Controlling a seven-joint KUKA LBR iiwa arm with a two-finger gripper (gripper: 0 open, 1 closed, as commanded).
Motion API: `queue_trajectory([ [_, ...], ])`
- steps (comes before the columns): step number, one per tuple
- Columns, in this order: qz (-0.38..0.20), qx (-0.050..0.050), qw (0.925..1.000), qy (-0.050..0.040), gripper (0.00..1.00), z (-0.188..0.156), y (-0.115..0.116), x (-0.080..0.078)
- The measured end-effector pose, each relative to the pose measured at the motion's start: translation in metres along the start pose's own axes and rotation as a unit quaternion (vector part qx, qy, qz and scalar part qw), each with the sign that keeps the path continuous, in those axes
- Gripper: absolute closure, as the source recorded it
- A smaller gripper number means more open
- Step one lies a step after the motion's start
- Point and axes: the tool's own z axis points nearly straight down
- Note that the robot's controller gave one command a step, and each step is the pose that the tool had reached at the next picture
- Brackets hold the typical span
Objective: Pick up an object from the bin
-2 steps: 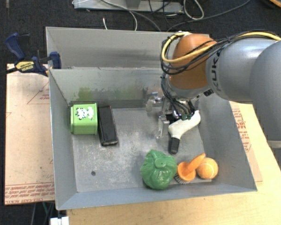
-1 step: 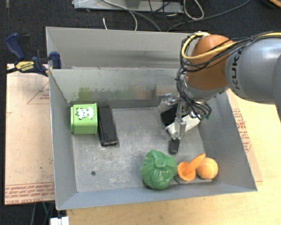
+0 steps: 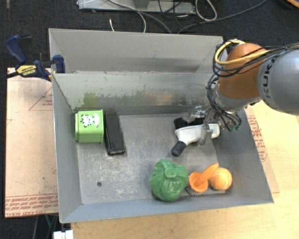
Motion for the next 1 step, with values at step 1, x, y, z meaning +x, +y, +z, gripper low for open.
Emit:
queue_trajectory([
  [1, 0.000, 0.000, 1.0000, -0.0005, 0.00, -0.0001, 0.0003, -0.0003],
])
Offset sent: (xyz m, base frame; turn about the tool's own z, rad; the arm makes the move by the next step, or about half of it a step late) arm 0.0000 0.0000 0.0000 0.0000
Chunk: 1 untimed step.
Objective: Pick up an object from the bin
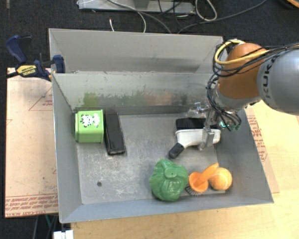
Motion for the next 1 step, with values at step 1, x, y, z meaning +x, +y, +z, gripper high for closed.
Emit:
queue_trajectory([
  [1, 0.000, 0.000, 1.0000, 0.0001, 0.00, 0.0000, 0.0000, 0.0000],
])
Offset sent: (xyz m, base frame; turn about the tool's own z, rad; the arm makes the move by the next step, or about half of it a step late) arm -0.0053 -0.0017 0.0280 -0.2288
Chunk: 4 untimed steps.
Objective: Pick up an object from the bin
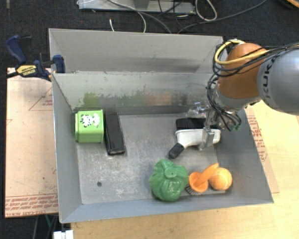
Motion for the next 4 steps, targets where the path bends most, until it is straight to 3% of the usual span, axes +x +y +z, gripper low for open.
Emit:
queue_trajectory([
  [1, -0.057, -0.001, 0.9983, 0.0007, 0.00, -0.012, 0.001, 0.003],
  [2, -0.047, 0.000, 0.9989, -0.0011, 0.00, -0.005, 0.029, 0.027],
  [3, -0.079, 0.001, 0.9969, -0.0034, 1.00, -0.005, 0.073, 0.020],
  [4, -0.079, 0.001, 0.9969, -0.0033, 1.00, -0.005, 0.073, 0.020],
])
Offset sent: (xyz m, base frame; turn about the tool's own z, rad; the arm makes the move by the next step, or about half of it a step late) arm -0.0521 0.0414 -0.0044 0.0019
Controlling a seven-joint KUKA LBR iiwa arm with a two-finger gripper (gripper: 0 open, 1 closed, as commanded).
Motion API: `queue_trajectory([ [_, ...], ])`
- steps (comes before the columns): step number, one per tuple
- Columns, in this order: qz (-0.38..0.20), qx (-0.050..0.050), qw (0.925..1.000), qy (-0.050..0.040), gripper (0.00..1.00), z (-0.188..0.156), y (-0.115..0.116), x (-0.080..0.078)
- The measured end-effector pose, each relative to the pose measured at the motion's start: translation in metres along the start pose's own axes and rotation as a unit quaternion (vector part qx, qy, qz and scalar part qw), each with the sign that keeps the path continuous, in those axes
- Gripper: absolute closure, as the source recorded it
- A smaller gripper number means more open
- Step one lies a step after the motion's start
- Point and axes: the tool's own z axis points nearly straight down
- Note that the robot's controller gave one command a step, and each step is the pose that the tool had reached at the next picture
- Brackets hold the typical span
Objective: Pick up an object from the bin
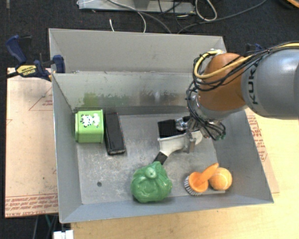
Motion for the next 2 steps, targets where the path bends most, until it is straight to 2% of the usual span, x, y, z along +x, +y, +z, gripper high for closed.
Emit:
queue_trajectory([
  [1, -0.062, -0.001, 0.9981, 0.0006, 1.00, -0.039, -0.011, 0.000],
  [2, -0.061, -0.002, 0.9981, 0.0020, 1.00, -0.104, 0.006, 0.002],
])
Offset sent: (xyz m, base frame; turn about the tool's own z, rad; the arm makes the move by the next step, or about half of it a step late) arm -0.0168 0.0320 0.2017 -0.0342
